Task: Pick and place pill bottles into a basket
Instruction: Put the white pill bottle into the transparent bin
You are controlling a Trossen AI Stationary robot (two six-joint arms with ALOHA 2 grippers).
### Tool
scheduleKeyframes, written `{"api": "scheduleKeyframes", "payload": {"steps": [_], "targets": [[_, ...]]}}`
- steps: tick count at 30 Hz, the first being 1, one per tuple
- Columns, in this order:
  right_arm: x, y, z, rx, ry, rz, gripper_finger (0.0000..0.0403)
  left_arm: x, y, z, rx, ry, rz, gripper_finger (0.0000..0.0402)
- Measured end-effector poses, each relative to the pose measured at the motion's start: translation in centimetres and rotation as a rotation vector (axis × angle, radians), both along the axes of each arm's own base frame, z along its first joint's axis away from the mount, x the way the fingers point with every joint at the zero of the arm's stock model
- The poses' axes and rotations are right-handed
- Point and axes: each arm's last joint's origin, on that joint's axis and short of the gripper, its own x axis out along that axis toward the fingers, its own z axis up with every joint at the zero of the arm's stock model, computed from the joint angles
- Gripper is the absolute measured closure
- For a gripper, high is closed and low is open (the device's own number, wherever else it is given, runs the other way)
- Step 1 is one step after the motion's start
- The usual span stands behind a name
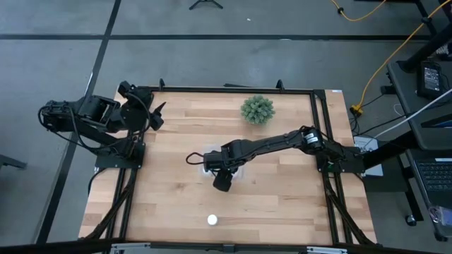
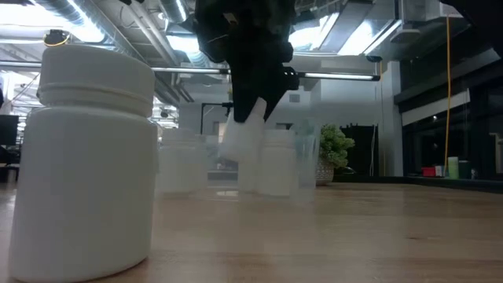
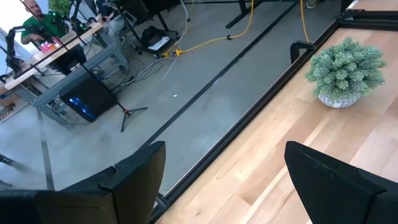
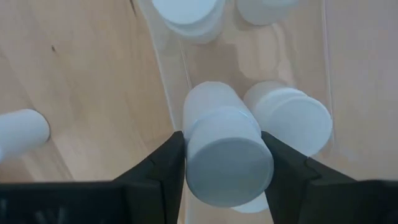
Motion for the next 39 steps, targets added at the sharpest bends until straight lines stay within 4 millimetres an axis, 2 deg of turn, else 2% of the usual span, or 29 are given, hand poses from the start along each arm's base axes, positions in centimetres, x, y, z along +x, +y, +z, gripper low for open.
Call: {"api": "scheduleKeyframes", "payload": {"steps": [8, 12, 39], "targets": [[0.2, -0.5, -0.9, -0.004, 0.037, 0.030, 0.0240, 0.0, 0.0, 0.0, -0.001, -0.006, -0.001, 0.0080], [0.4, -0.7, -2.5, -0.005, 0.086, 0.032, 0.0240, 0.0, 0.0, 0.0, -0.001, -0.006, -0.001, 0.0080], [0.6, -0.8, -2.6, 0.008, 0.075, 0.048, 0.0240, 0.0, 0.0, 0.0, 0.013, 0.013, -0.010, 0.0080]]}}
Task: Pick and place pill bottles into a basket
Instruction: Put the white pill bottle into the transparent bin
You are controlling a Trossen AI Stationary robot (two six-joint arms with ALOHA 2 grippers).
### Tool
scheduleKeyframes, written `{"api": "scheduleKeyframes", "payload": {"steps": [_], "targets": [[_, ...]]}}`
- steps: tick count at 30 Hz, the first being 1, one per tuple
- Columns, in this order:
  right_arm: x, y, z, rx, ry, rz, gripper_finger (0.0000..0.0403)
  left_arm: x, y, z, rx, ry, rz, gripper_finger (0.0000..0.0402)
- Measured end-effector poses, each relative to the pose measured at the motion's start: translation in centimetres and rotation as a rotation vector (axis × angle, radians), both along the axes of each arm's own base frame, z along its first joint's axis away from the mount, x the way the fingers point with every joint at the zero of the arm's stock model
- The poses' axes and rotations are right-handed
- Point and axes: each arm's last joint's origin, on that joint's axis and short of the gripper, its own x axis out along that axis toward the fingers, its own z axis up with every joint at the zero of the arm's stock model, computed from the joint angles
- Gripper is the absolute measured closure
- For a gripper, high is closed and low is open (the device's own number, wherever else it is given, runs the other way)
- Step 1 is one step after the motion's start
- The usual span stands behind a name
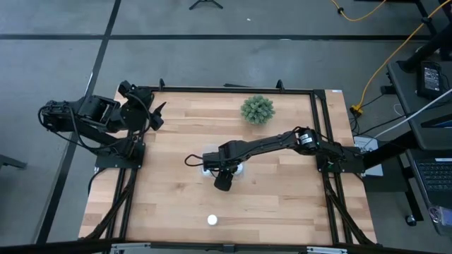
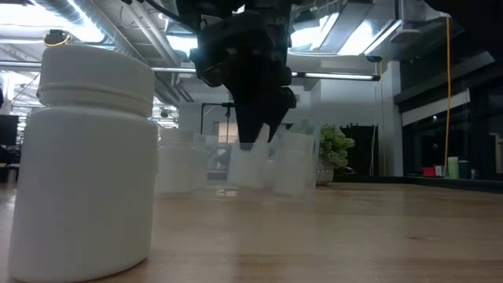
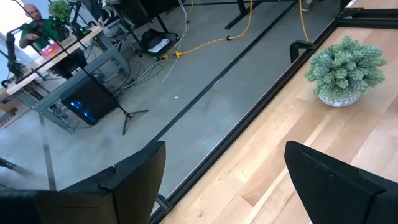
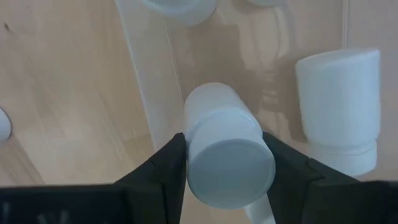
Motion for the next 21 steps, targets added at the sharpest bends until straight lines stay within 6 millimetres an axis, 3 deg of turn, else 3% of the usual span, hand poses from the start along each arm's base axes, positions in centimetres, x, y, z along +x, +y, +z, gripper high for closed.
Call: {"api": "scheduleKeyframes", "payload": {"steps": [21], "targets": [[-0.23, 0.92, 0.00, 0.062, 0.019, 0.010, 0.0210, 0.00, 0.00, 0.00, 0.001, 0.000, 0.000, 0.0080]]}}
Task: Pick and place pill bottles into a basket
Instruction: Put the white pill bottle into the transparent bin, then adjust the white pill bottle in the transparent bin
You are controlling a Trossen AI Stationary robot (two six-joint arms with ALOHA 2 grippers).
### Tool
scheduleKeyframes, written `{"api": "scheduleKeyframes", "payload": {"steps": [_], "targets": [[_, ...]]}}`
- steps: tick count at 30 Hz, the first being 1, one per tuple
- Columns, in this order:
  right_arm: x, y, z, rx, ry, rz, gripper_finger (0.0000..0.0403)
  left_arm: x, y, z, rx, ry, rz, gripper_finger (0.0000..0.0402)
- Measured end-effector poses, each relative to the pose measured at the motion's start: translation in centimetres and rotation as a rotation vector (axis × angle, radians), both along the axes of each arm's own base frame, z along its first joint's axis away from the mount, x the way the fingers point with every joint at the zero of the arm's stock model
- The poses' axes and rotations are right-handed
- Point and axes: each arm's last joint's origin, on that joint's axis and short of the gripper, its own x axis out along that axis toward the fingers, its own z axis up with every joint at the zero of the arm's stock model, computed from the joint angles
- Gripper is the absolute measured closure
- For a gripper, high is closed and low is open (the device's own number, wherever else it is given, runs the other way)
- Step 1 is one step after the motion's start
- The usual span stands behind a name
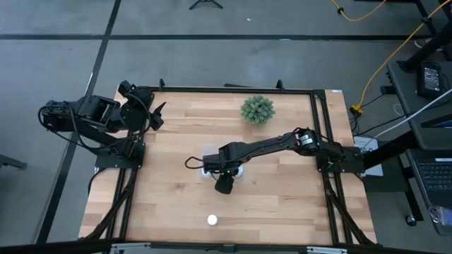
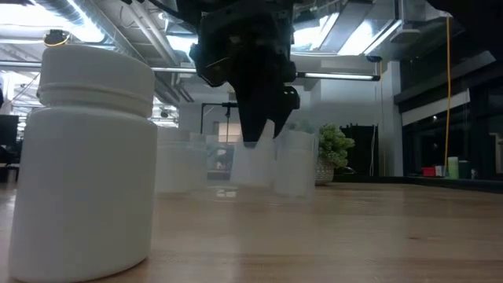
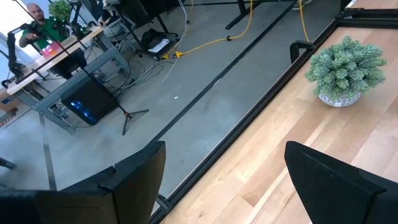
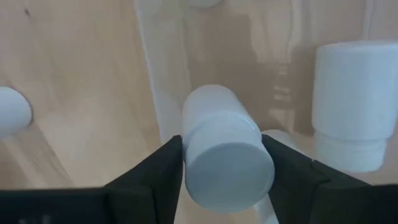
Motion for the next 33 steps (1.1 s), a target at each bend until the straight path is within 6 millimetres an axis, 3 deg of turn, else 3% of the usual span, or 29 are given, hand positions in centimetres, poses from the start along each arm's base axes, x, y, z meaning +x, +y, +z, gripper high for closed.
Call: {"api": "scheduleKeyframes", "payload": {"steps": [6, 15, 19, 24, 33], "targets": [[0.2, 0.2, 0.1, 0.037, -0.025, 0.020, 0.0203, 0.0, 0.0, 0.0, 0.000, 0.000, 0.000, 0.0080], [0.4, 0.3, 0.2, 0.067, -0.043, 0.023, 0.0137, 0.0, 0.0, 0.0, 0.000, 0.000, 0.000, 0.0080], [0.4, 0.3, 0.3, 0.060, -0.043, 0.015, 0.0126, 0.0, 0.0, 0.0, 0.000, 0.000, 0.000, 0.0080], [0.7, 0.3, 1.9, 0.033, -0.076, 0.019, 0.0128, 0.0, 0.0, 0.0, 0.004, 0.007, -0.003, 0.0080], [0.6, -0.4, 6.8, -0.093, -0.150, 0.015, 0.0128, 0.0, 0.0, 0.0, 0.007, 0.012, -0.005, 0.0080]]}}
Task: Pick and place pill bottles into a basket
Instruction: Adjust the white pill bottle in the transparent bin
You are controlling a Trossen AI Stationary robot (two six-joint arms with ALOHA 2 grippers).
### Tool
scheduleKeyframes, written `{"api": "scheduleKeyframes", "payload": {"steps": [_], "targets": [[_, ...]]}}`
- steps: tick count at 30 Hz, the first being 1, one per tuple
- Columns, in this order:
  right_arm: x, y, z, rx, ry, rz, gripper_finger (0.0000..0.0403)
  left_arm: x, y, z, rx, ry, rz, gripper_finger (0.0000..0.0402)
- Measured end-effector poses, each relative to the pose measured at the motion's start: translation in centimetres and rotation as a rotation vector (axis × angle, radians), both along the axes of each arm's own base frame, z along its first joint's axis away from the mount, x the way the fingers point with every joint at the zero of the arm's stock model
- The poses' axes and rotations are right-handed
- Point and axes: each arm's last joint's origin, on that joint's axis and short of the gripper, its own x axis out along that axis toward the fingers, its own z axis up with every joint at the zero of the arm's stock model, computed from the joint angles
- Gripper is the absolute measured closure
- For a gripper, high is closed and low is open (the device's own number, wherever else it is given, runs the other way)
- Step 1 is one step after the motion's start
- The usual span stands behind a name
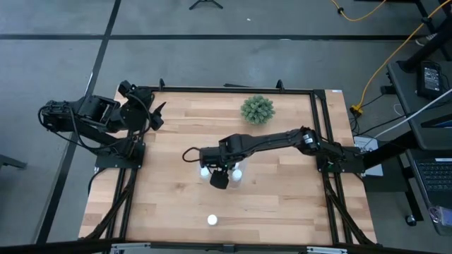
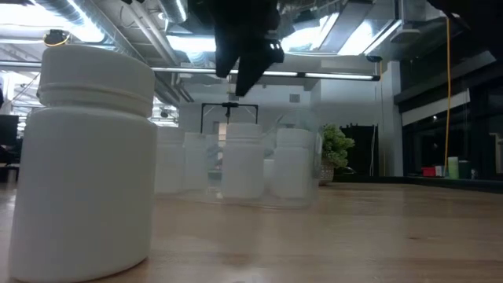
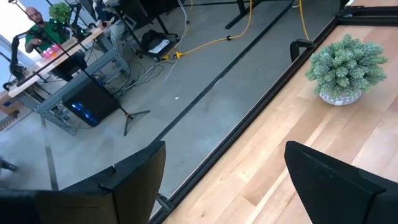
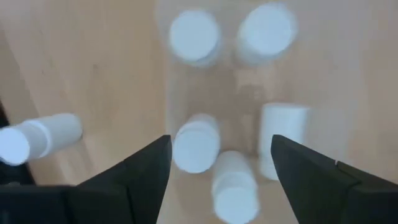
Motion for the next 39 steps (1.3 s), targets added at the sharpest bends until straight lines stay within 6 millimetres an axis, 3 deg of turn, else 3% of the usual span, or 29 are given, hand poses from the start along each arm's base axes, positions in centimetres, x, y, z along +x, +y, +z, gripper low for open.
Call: {"api": "scheduleKeyframes", "payload": {"steps": [6, 16, 39], "targets": [[0.0, -1.7, 0.5, -0.057, 0.005, -0.018, 0.0128, 0.0, 0.0, 0.0, 0.002, 0.003, -0.002, 0.0080], [-0.4, -3.9, -3.0, -0.084, 0.136, -0.039, 0.0128, 0.0, 0.0, 0.0, 0.011, 0.019, -0.009, 0.0080], [0.1, -3.7, -3.7, -0.095, 0.098, -0.094, 0.0128, 0.0, 0.0, 0.0, 0.034, 0.049, -0.026, 0.0080]]}}
